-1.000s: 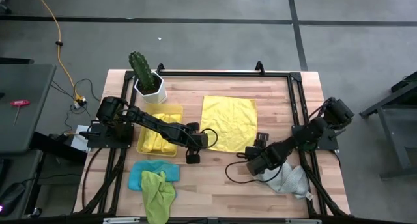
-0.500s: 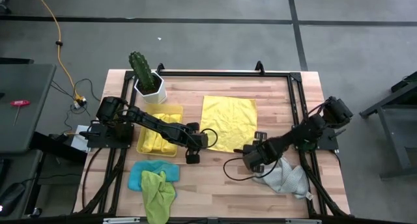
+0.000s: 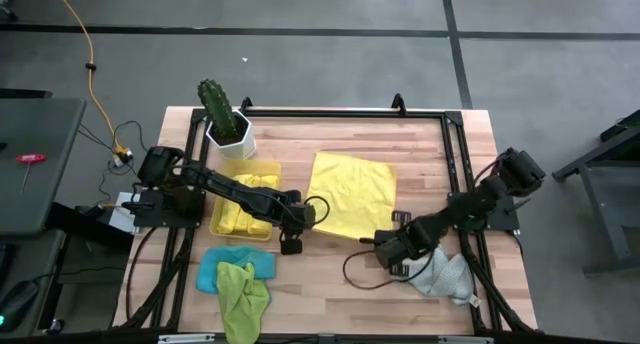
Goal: Fold microfiber towels
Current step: Fold the yellow microfiber towel
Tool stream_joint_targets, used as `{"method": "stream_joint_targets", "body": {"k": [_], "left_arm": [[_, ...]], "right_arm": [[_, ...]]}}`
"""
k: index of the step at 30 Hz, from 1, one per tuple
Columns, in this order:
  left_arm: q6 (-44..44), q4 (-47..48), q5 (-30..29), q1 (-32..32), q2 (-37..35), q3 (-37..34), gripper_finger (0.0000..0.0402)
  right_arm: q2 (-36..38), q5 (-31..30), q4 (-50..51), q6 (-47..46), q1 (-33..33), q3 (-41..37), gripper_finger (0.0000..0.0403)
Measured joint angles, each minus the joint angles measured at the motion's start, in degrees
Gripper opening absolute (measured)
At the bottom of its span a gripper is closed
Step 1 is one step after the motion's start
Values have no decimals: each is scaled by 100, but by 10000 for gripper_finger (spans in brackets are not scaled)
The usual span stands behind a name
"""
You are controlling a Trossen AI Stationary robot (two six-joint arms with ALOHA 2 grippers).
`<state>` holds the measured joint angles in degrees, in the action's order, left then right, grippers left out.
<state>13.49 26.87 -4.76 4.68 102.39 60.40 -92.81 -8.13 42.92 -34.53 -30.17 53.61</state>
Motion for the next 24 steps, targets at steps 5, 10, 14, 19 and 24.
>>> {"method": "stream_joint_targets", "body": {"k": [5,10,14,19,24], "left_arm": [[176,77,174,223,-357,2,0],[287,10,-12,209,-884,13,0],[279,-28,-437,-38,-1224,13,0],[135,46,-529,-650,-1333,12,0],[-60,14,-343,-1270,-1099,11,0]], "right_arm": [[193,-184,390,-133,-255,496,1],[251,-1166,1486,-466,-267,950,1],[253,-1419,1891,-649,-82,992,0],[242,-1618,1918,-624,333,766,0],[242,-1873,1825,-550,810,440,0]]}}
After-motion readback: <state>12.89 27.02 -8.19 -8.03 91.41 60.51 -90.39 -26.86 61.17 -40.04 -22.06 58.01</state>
